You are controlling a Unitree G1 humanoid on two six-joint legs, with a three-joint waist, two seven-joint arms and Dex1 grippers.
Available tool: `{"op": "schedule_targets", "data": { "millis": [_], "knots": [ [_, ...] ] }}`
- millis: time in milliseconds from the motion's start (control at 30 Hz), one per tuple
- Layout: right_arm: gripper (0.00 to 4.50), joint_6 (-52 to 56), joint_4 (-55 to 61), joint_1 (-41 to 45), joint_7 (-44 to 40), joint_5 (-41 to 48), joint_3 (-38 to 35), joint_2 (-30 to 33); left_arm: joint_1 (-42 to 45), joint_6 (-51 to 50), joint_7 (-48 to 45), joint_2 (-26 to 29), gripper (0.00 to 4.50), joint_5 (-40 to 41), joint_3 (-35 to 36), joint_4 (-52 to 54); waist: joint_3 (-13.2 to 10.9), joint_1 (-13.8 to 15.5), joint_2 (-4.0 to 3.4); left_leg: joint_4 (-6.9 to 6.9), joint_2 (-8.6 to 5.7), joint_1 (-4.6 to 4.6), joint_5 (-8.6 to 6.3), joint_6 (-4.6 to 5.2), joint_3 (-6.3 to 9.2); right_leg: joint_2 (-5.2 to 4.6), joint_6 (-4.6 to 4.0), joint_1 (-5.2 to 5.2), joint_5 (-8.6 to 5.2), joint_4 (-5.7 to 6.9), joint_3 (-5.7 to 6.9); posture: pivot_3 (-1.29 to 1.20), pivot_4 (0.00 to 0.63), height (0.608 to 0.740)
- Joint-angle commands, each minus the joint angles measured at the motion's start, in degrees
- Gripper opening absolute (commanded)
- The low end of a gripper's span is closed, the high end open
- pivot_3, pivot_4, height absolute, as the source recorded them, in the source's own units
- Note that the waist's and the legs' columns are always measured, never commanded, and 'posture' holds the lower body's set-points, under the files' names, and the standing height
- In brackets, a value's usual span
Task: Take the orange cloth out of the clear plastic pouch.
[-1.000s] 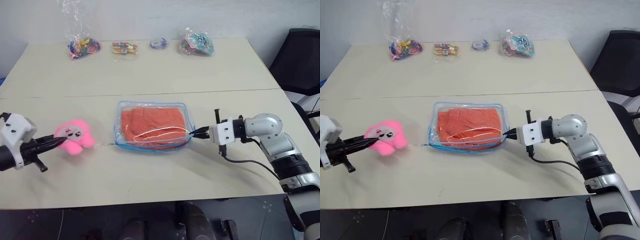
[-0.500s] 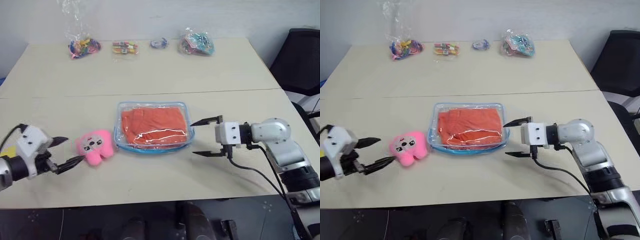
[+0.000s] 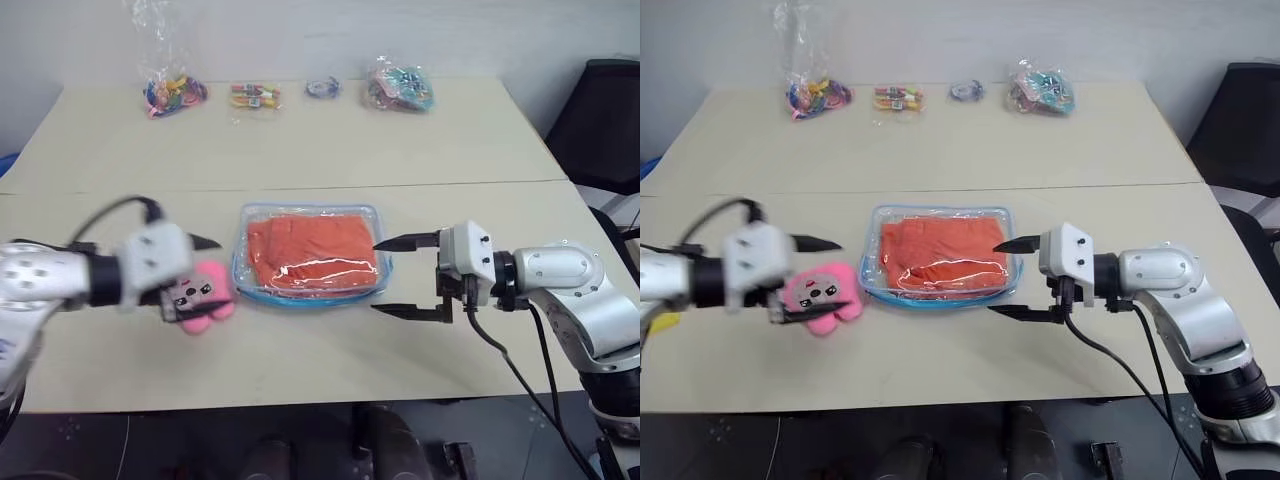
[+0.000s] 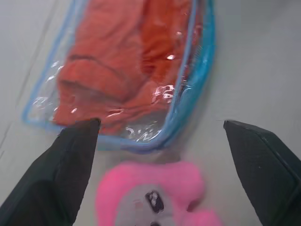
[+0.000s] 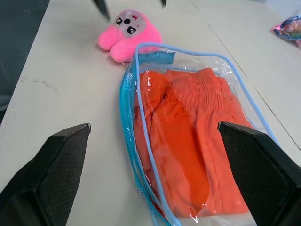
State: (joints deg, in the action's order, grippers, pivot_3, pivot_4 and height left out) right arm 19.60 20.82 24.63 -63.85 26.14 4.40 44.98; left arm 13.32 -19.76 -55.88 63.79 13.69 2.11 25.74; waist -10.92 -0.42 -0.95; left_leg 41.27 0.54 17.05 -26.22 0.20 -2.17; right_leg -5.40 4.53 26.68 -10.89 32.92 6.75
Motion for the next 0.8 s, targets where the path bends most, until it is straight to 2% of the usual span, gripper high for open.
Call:
{"op": "schedule_targets", "data": {
  "millis": [33, 167, 400, 500, 800],
  "knots": [
    [4.50, 0.94, 3.19, -0.57, 1.17, 1.38, -1.13, -0.54, 4.91, 8.14, 0.65, -1.93, 4.45, -8.49, -5.86, -6.10, 0.00, 0.17, 0.00, 0.00, 0.01, -0.02, 0.00, 0.00, -0.02, 0.03, -0.02, 0.00, -0.01, 0.01, 0.00, 0.00, 0.150, 0.740],
    [4.50, 1.74, 4.08, -1.24, 2.34, 1.26, -1.39, -1.15, 7.98, 10.74, 0.97, -6.14, 4.45, -10.78, -8.59, -9.31, 0.00, 0.35, 0.01, 0.02, -0.03, -0.01, 0.00, 0.02, -0.05, 0.03, -0.02, 0.00, 0.00, 0.03, -0.02, 0.00, 0.150, 0.740],
    [4.50, 1.97, 4.73, -1.95, 3.44, 1.14, -1.36, -1.34, 8.00, 12.03, 1.29, -8.52, 4.45, -12.46, -8.69, -9.74, 0.01, 0.39, 0.01, 0.06, -0.02, -0.01, 0.00, 0.06, -0.06, 0.01, 0.00, 0.00, 0.01, 0.02, -0.03, 0.00, 0.150, 0.740],
    [4.50, 1.68, 4.53, -1.98, 3.49, 0.78, -1.03, -1.27, 7.82, 11.74, 1.58, -9.26, 3.84, -12.43, -8.11, -9.67, 0.01, 0.47, 0.02, 0.10, -0.01, 0.00, 0.00, 0.06, -0.05, 0.01, 0.00, 0.00, 0.01, 0.05, -0.03, 0.00, 0.150, 0.740],
    [4.50, 0.93, 3.82, -2.08, 2.60, 0.01, -0.82, -0.87, 7.60, 12.11, 0.94, -9.61, 0.99, -11.61, -7.18, -10.20, 0.01, 0.47, 0.02, 0.09, -0.01, 0.00, 0.00, 0.06, -0.05, 0.01, 0.00, 0.00, 0.01, 0.05, -0.04, 0.00, 0.150, 0.740]
  ]
}}
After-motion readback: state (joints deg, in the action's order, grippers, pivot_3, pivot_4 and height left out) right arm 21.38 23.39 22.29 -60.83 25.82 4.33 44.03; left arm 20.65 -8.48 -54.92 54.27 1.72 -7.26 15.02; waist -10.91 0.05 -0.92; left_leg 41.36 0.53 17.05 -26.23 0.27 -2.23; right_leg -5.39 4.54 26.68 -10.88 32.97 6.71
